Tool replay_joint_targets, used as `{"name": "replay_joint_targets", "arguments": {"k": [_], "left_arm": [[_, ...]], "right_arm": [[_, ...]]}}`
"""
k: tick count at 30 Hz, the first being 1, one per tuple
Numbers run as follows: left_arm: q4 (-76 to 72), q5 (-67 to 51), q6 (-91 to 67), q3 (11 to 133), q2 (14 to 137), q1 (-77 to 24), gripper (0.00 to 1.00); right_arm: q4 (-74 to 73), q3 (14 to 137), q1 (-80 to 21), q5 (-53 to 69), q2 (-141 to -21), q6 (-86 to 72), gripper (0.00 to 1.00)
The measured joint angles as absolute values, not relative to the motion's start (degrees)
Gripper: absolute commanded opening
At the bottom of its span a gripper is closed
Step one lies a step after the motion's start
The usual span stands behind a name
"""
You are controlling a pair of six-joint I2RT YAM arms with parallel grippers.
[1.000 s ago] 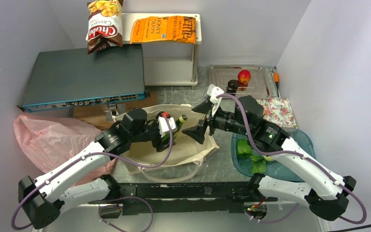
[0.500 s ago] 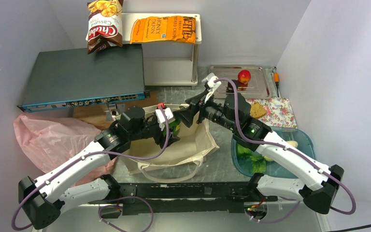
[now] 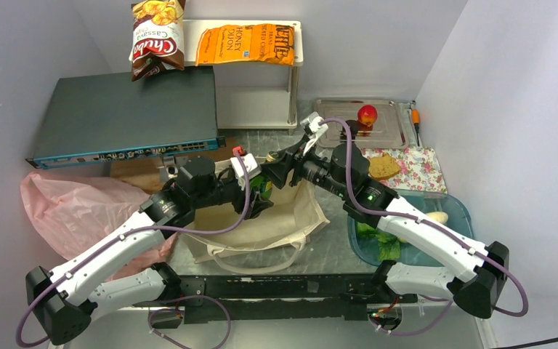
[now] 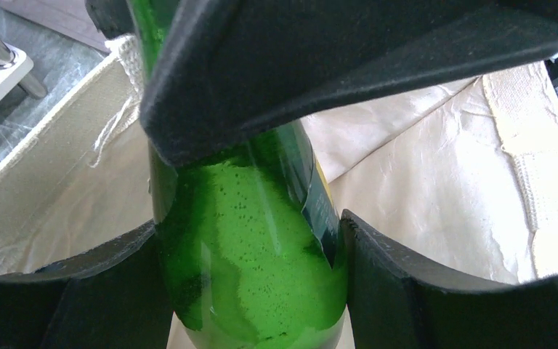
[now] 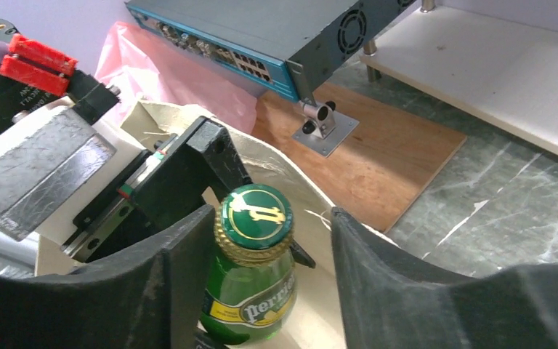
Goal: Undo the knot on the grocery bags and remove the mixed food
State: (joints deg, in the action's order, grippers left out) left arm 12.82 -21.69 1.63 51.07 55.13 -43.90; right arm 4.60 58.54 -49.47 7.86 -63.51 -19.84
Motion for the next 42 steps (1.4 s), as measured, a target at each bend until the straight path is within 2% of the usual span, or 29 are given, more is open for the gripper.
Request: {"name": "replay_joint_targets", "arguments": {"k": [3, 6, 9, 10, 11, 13, 15, 18, 29, 37, 42], "left_arm": [[12.75, -21.61, 0.36, 51.27, 55.35, -43.83, 0.00], [12.45, -21.78, 0.43, 51.27, 55.70, -43.70, 0.00], [11.84, -22.04, 0.12, 51.31, 56.05, -43.70, 0.02], [11.70, -21.96, 0.40, 51.33, 56.10, -43.64, 0.09], [11.68, -21.98, 0.43, 51.35, 56.16, -43.64, 0.21], [11.79, -21.91, 0.71, 51.42, 56.18, -43.64, 0.55], [12.01, -21.82, 1.19, 51.68, 56.38, -43.64, 0.81], [13.23, -21.54, 1.89, 53.17, 56.95, -43.64, 0.98], [19.51, -21.82, 7.68, 55.96, 50.70, -42.61, 0.99], [31.18, -21.56, 18.13, 54.19, 49.65, -42.61, 0.99], [36.67, -23.00, 26.98, 48.25, 46.57, -42.57, 0.94]], "right_arm": [[5.63, 58.30, -49.54, 8.40, -63.66, -20.21, 0.32], [7.16, 58.30, -49.63, 9.65, -63.88, -21.69, 0.02], [7.62, 58.30, -49.52, 9.82, -63.99, -20.78, 0.00], [7.88, 58.30, -49.52, 10.00, -64.07, -21.06, 0.00], [8.05, 58.30, -49.54, 10.02, -64.10, -21.02, 0.00], [8.03, 58.33, -49.54, 10.17, -64.10, -21.04, 0.00], [7.97, 58.43, -49.52, 10.41, -64.10, -20.78, 0.00], [7.05, 59.00, -49.54, 10.98, -64.10, -19.27, 0.00], [-4.73, 62.92, -49.43, 11.03, -65.54, -10.37, 0.00], [-7.79, 75.92, -49.36, 12.27, -65.65, -7.38, 0.00], [-8.19, 82.78, -49.25, 11.99, -66.30, -6.28, 0.00]]}}
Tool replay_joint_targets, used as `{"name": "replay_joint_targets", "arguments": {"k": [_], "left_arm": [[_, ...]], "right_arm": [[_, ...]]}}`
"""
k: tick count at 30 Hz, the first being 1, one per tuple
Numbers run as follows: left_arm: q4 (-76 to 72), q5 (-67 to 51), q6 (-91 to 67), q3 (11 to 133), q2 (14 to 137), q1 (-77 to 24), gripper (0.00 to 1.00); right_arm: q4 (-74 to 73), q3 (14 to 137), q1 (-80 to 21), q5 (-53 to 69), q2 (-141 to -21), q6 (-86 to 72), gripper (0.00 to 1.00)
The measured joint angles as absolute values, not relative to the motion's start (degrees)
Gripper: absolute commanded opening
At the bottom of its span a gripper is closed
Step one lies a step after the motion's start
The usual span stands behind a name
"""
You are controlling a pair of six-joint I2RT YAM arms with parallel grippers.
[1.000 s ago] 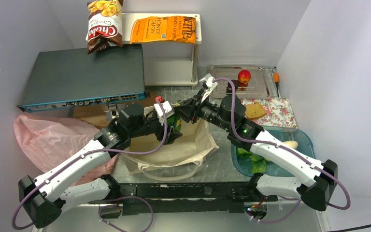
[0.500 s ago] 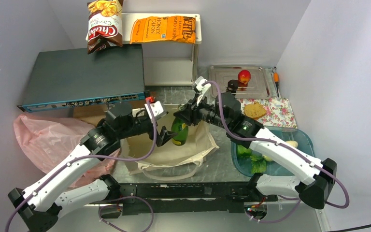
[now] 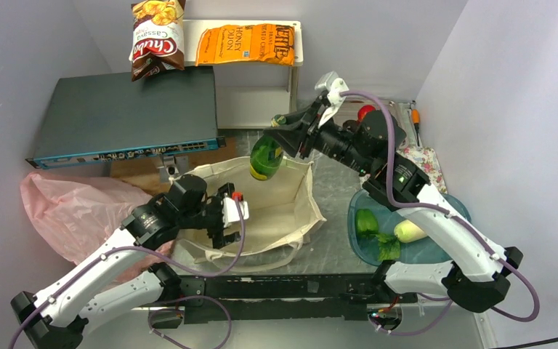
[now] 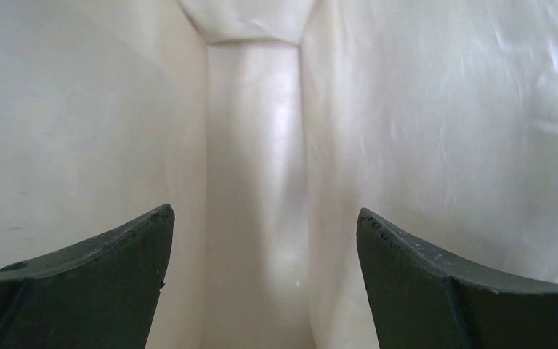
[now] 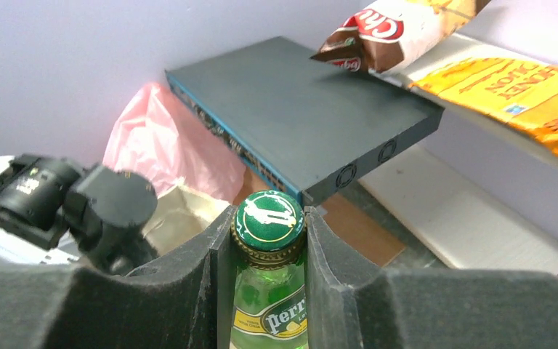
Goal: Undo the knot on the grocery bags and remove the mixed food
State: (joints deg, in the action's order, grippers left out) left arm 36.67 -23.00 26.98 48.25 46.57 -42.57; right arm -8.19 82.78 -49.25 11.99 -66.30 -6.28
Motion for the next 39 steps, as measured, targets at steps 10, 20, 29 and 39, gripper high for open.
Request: {"name": "replay_joint_targets", "arguments": {"k": [10, 20, 29, 39], "left_arm": [[50.59, -31.44, 50.39, 45.65, 44.97, -42.57, 0.82], [60.25, -31.59, 65.87, 44.36, 45.15, -45.52, 0.80], [60.73, -28.21, 68.38, 42.44, 43.59, -47.37, 0.81], [61.17, -26.24, 67.83, 41.56, 41.23, -49.52, 0.78]], "right_arm": [[-10.48, 91.72, -43.16, 6.81, -74.04, -4.62, 0.00], [-3.14, 86.35, -35.75, 6.68, -78.24, -1.61, 0.00], [14.68, 79.44, -33.17, 12.53, -91.42, 1.54, 0.00], [25.89, 82.32, -31.90, 14.02, -109.82, 4.75, 0.00]]}}
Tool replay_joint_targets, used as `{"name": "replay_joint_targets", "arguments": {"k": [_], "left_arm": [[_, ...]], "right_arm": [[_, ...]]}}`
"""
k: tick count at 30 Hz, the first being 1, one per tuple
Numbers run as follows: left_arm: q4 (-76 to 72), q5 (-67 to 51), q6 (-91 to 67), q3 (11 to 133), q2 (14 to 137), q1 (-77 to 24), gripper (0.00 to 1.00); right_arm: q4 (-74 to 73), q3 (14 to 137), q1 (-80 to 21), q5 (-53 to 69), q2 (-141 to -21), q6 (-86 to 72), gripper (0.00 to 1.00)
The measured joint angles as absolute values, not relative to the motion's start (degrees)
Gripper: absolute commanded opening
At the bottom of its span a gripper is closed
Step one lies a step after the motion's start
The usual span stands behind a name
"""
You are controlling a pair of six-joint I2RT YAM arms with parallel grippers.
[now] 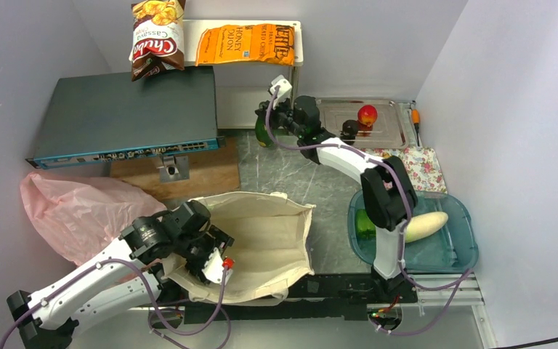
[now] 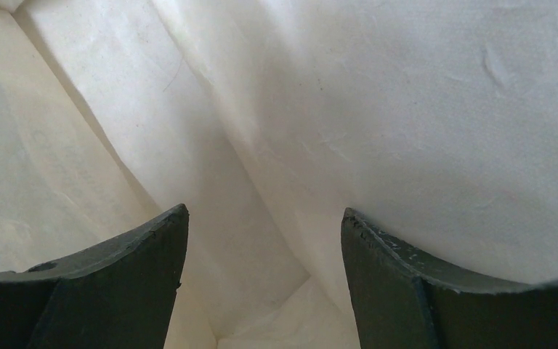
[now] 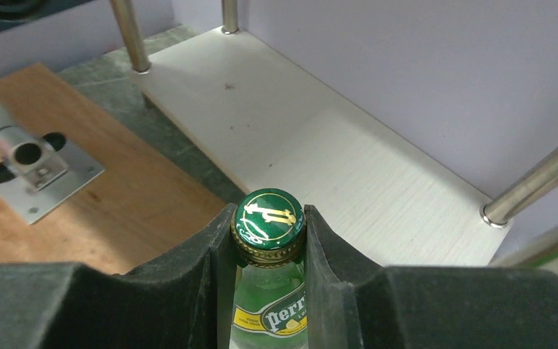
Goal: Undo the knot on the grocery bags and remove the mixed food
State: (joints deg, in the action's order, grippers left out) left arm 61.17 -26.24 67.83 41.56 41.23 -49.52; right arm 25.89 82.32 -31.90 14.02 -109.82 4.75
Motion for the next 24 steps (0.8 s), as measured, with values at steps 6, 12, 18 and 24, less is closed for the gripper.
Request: {"name": "replay_joint_targets", "arguments": {"k": [6, 12, 18, 24], "left_arm": [[61.84, -25.08, 64.03, 41.58, 40.29, -49.87, 0.78], [62.72, -24.12, 61.78, 41.58, 39.97, -49.95, 0.78], [62.83, -23.79, 60.66, 41.78, 40.51, -49.95, 0.77], [62.89, -23.42, 60.05, 42.46, 41.63, -49.95, 0.77]], "right_arm": [[30.89, 90.80, -31.11, 13.28, -119.70, 5.43, 0.00], [33.71, 100.27, -30.20, 12.21, -126.02, 5.65, 0.00], [34.37, 109.71, -29.43, 12.14, -131.22, 5.87, 0.00], [34.37, 114.43, -28.77, 12.88, -136.03, 5.93, 0.00]]}}
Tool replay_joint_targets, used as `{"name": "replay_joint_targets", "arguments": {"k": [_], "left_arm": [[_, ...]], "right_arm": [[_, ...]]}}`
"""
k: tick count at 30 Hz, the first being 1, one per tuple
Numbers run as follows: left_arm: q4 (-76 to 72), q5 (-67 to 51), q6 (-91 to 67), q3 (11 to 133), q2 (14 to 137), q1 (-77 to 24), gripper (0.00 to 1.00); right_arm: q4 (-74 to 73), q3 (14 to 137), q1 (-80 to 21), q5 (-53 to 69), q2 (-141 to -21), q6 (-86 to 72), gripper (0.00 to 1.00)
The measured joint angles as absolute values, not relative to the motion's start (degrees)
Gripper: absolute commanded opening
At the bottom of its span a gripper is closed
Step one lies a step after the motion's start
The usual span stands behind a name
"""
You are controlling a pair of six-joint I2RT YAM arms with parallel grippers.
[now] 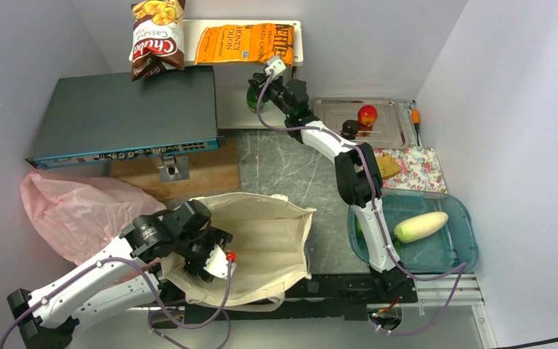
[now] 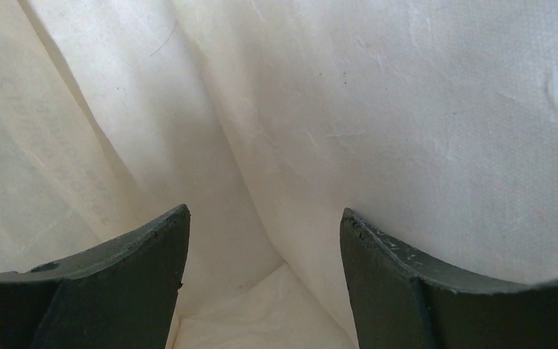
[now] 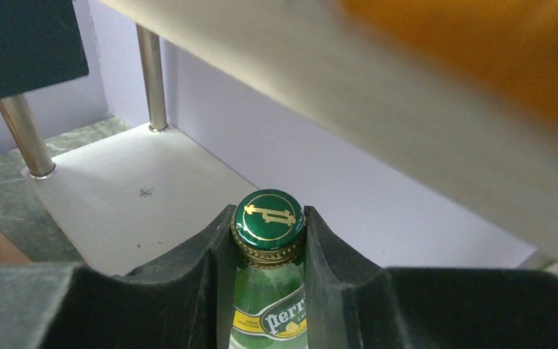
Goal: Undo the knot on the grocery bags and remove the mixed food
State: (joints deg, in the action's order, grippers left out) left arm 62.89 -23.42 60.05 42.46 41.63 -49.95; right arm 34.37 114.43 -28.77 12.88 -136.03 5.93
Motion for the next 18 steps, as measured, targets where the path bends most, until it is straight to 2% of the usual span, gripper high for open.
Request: {"name": "replay_joint_targets", "arguments": {"k": [7, 8, 10, 13, 15, 18], "left_arm": [[63.05, -23.05, 59.13, 43.09, 42.65, -49.95, 0.78], [63.02, -23.03, 59.02, 43.11, 42.65, -49.95, 0.78], [63.05, -23.03, 58.96, 43.11, 42.65, -49.95, 0.78], [63.05, -23.03, 58.89, 43.11, 42.65, -49.95, 0.78], [63.02, -23.00, 58.78, 43.11, 42.70, -49.95, 0.79], [62.98, -22.98, 58.76, 43.11, 42.85, -49.95, 0.79]], "right_arm": [[34.63, 116.95, -28.58, 13.89, -139.92, 5.80, 0.00], [34.59, 117.16, -28.53, 13.91, -140.05, 5.82, 0.03], [34.50, 117.19, -28.47, 13.98, -140.07, 5.85, 0.16], [34.52, 117.19, -28.47, 14.06, -140.07, 5.85, 0.43], [34.59, 117.19, -28.47, 14.13, -140.07, 5.89, 0.55], [37.23, 117.32, -28.45, 14.11, -140.00, 5.74, 0.69]]}}
